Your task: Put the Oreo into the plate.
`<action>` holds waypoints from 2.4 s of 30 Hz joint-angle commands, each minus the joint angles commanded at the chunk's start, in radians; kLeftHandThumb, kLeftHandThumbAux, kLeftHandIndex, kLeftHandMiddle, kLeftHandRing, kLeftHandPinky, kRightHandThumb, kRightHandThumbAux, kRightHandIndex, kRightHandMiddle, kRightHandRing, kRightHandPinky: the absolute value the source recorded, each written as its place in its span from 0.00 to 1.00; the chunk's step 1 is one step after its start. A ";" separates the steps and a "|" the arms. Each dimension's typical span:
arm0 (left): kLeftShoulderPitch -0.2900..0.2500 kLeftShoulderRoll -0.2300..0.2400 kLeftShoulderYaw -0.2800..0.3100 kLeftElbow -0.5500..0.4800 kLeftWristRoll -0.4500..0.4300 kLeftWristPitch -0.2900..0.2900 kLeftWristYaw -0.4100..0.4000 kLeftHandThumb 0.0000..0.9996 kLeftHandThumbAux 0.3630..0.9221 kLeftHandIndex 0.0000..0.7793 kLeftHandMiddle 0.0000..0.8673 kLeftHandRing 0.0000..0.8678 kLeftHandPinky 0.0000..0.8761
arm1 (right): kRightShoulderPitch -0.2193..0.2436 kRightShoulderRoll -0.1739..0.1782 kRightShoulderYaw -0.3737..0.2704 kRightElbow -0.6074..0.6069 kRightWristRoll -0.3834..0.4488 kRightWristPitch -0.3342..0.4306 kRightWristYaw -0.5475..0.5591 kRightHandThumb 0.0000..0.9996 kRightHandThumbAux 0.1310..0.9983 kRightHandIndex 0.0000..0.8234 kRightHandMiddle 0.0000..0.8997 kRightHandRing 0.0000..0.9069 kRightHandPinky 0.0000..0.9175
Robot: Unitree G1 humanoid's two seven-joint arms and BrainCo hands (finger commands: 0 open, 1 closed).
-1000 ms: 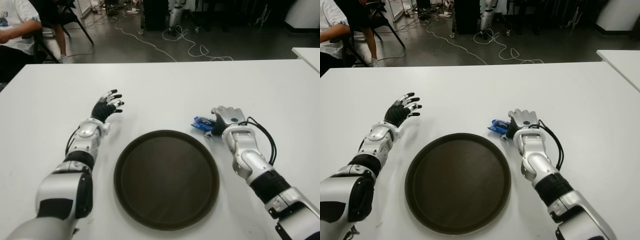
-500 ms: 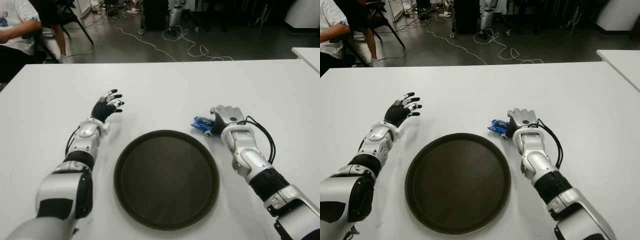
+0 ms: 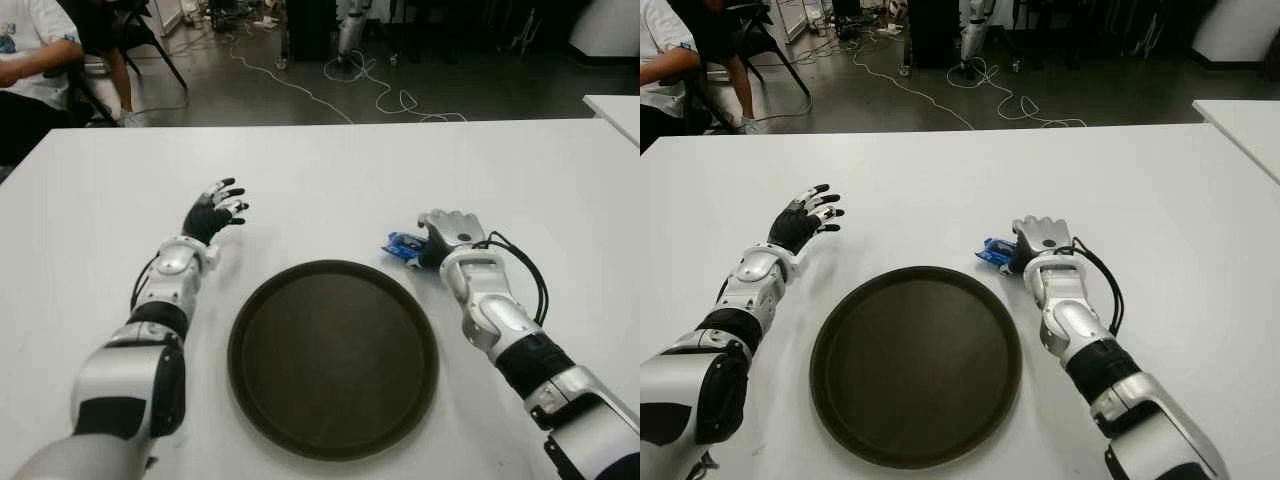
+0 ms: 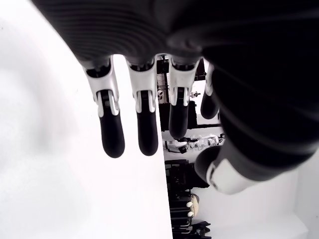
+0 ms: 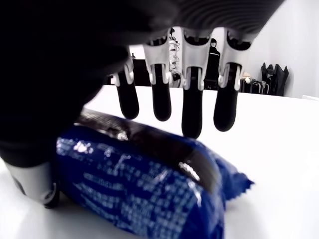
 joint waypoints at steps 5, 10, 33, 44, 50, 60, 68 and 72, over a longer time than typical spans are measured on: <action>0.000 -0.002 0.001 0.001 0.000 -0.002 0.003 0.05 0.65 0.15 0.23 0.29 0.38 | -0.008 0.004 0.001 0.026 0.013 -0.010 -0.012 0.14 0.57 0.30 0.29 0.34 0.44; 0.000 -0.003 0.003 0.001 -0.003 -0.006 0.004 0.07 0.64 0.15 0.23 0.29 0.39 | -0.019 0.004 0.006 0.052 0.029 -0.020 -0.014 0.12 0.58 0.29 0.29 0.33 0.42; -0.001 -0.003 0.009 -0.001 -0.008 0.001 -0.002 0.04 0.62 0.14 0.22 0.29 0.37 | -0.099 -0.112 -0.029 0.181 0.350 -0.483 0.367 0.15 0.54 0.13 0.25 0.28 0.29; 0.001 -0.003 0.006 -0.004 -0.007 -0.003 -0.005 0.07 0.64 0.14 0.23 0.29 0.38 | -0.130 -0.124 -0.030 0.259 0.380 -0.565 0.362 0.14 0.56 0.16 0.27 0.29 0.27; 0.000 -0.002 0.007 -0.005 -0.009 -0.001 -0.014 0.04 0.63 0.13 0.22 0.29 0.38 | -0.145 -0.129 -0.028 0.281 0.382 -0.576 0.368 0.13 0.58 0.17 0.27 0.30 0.28; 0.000 -0.002 0.010 -0.004 -0.012 0.002 -0.019 0.04 0.68 0.13 0.22 0.29 0.38 | -0.146 -0.134 -0.031 0.266 0.396 -0.556 0.388 0.18 0.64 0.19 0.34 0.38 0.38; -0.001 -0.002 0.008 -0.004 -0.009 -0.001 -0.012 0.05 0.69 0.14 0.23 0.29 0.38 | -0.147 -0.148 -0.025 0.264 0.391 -0.581 0.369 0.37 0.67 0.17 0.35 0.39 0.38; -0.001 -0.002 0.006 -0.004 -0.006 -0.004 -0.008 0.04 0.68 0.15 0.23 0.29 0.37 | -0.142 -0.149 -0.030 0.261 0.392 -0.583 0.352 0.40 0.65 0.16 0.34 0.37 0.36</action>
